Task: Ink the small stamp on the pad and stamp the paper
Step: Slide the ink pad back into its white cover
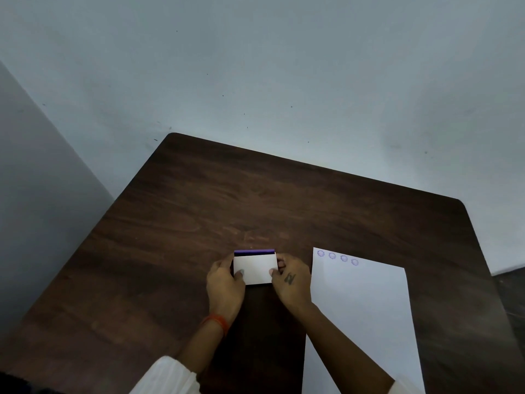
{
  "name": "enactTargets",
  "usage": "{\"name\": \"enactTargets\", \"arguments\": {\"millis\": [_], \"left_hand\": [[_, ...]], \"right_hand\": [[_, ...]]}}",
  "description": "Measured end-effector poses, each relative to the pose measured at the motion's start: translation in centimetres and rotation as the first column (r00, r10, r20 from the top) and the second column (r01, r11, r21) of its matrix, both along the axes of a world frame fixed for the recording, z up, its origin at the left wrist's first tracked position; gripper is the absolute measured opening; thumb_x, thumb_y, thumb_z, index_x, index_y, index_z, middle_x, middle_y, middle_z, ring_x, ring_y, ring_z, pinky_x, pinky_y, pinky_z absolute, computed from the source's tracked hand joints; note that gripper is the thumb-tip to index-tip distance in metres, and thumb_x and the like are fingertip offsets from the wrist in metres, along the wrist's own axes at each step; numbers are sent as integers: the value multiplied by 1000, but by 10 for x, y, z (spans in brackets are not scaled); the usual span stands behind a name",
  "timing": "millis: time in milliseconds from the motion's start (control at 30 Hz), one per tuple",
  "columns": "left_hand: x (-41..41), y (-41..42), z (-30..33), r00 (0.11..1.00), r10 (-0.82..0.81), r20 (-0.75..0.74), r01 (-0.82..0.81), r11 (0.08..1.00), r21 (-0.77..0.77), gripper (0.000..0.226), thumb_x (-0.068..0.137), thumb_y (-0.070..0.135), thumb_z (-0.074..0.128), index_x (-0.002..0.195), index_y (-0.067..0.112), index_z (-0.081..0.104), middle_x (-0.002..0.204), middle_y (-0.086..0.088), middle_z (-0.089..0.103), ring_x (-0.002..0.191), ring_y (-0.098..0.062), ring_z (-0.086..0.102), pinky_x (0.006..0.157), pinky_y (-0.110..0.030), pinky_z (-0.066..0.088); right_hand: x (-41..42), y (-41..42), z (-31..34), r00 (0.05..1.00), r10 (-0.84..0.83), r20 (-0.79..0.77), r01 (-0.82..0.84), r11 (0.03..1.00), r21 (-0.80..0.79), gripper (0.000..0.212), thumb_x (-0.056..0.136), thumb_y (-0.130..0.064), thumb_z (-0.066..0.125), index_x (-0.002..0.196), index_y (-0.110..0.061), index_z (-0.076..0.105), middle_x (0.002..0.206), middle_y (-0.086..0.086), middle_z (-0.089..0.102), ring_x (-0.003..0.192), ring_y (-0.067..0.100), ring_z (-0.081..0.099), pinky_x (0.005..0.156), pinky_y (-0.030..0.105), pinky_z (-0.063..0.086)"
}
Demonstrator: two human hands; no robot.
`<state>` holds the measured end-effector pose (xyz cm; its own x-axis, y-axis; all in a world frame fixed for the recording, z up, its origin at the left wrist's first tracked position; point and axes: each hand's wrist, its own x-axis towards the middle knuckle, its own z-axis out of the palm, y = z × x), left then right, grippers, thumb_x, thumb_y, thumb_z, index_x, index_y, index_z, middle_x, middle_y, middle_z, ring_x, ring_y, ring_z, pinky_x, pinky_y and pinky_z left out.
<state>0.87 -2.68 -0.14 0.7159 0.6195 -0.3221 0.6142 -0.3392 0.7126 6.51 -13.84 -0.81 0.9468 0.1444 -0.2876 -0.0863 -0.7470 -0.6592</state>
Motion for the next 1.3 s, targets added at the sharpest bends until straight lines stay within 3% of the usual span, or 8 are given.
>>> {"name": "enactTargets", "arguments": {"millis": [333,567,967,1200,1300], "left_hand": [[-6,9,-1,998,-18,60,20,999,-26,44,83,11,62,126,13,53,127,-14,57,112,-26,56,97,-38,46],[-6,16,-3,995,-7,103,16,996,-89,38,81,10,65,118,13,59,118,-10,65,104,-19,60,85,-25,44],[-7,21,-5,994,68,81,-59,992,-114,30,77,12,69,107,12,67,112,-10,69,104,-22,62,85,-21,38],[-6,24,-6,994,68,81,-58,991,-123,31,76,13,71,107,10,67,109,-12,70,102,-23,63,86,-23,41],[-5,26,-7,994,69,87,-58,991,-122,29,76,16,72,104,10,69,107,-12,71,100,-22,64,85,-22,41]], "right_hand": [[-4,3,0,1000,-12,14,13,1000,-8,35,83,-15,64,118,-13,58,121,10,63,108,23,59,93,29,48],[-3,3,1,1000,-25,5,25,1000,-15,38,84,-16,63,121,-12,56,123,10,61,111,24,57,96,30,47],[-4,2,0,1000,-19,11,20,1000,-11,39,83,-19,65,121,-14,57,120,8,63,107,21,59,94,30,49],[2,1,2,999,-35,5,35,999,-4,30,84,-13,63,114,-12,62,113,9,68,100,21,63,87,25,48],[4,1,5,999,-36,4,36,999,16,29,83,-13,64,112,-12,63,110,9,70,99,22,64,87,29,50]]}}
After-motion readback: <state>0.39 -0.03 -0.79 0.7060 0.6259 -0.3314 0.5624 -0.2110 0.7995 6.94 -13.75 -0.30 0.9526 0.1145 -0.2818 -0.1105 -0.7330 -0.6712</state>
